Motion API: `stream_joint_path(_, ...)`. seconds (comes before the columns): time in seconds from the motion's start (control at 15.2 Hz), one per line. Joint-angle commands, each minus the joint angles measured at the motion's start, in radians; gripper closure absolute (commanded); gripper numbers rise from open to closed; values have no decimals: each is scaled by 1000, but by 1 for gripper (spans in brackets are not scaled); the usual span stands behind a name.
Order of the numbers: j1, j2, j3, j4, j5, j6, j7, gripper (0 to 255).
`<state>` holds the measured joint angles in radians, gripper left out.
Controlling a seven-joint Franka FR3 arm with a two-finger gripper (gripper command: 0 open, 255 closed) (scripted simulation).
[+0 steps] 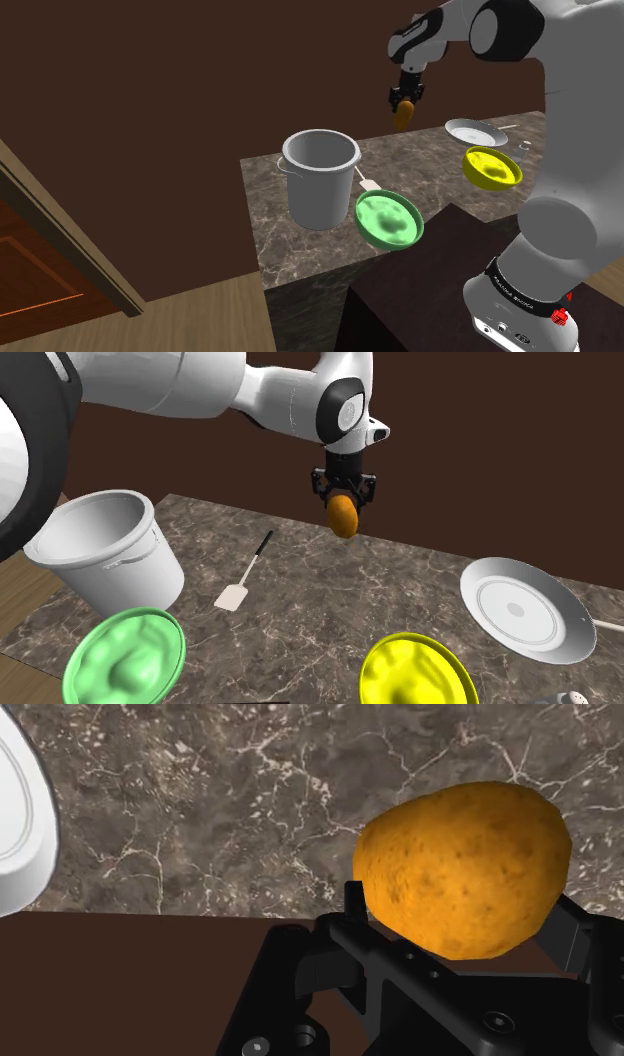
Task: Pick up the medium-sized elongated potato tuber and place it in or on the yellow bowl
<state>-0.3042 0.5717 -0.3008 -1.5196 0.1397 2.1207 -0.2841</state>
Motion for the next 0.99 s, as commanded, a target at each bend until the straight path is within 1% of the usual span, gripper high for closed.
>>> stream_joint_path(0.0,2,-8,-1,10,-3,-17,3,255)
stream_joint_path(0.2,-12,-91,-19,-123,-12,33,-41,255)
stream_joint_path(0.46,-37,-188,-45,-271,-26,88,-100,255)
stream_joint_path(0.92,-94,-329,-99,-473,-55,156,-213,255)
